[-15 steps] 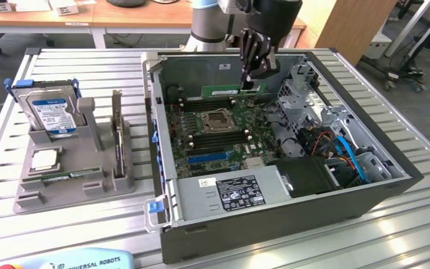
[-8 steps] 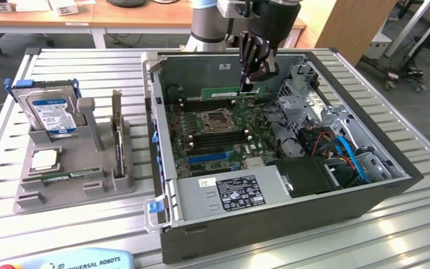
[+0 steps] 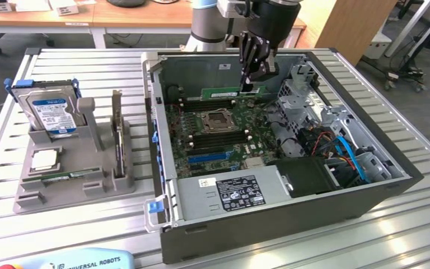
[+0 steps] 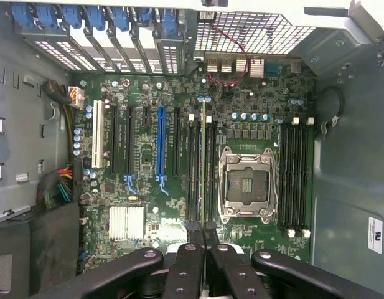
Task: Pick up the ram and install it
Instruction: 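Insert the ram into the slot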
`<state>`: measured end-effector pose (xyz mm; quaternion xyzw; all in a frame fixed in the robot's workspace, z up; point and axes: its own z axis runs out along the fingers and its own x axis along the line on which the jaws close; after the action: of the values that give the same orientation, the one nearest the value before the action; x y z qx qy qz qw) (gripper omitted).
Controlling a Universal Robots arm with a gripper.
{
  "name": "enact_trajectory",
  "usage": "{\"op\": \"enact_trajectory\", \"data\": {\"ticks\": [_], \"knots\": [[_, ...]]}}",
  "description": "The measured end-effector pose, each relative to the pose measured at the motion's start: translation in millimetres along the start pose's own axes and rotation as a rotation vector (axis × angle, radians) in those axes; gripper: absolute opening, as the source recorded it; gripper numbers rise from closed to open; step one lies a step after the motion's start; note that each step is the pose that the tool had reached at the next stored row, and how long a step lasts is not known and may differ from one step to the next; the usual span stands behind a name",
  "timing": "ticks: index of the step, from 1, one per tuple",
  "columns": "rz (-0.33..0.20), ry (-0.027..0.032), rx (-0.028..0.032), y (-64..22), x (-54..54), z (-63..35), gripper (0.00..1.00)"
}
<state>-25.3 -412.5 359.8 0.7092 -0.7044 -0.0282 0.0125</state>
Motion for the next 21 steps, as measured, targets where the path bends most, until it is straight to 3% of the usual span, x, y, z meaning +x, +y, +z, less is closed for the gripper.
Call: {"op": "enact_trajectory", "data": {"ticks": [4,12,15,21], "knots": [[0.000,-0.0003,0.0001,0.0,0.0,0.6,0.12],[0.000,0.0000,0.0000,-0.8,0.3,14.4,0.12],[0.000,0.0001,0.0000,-2.1,0.8,35.8,0.12],[0.000,-0.0001,0.0000,-2.7,1.0,46.8,0.12]]}}
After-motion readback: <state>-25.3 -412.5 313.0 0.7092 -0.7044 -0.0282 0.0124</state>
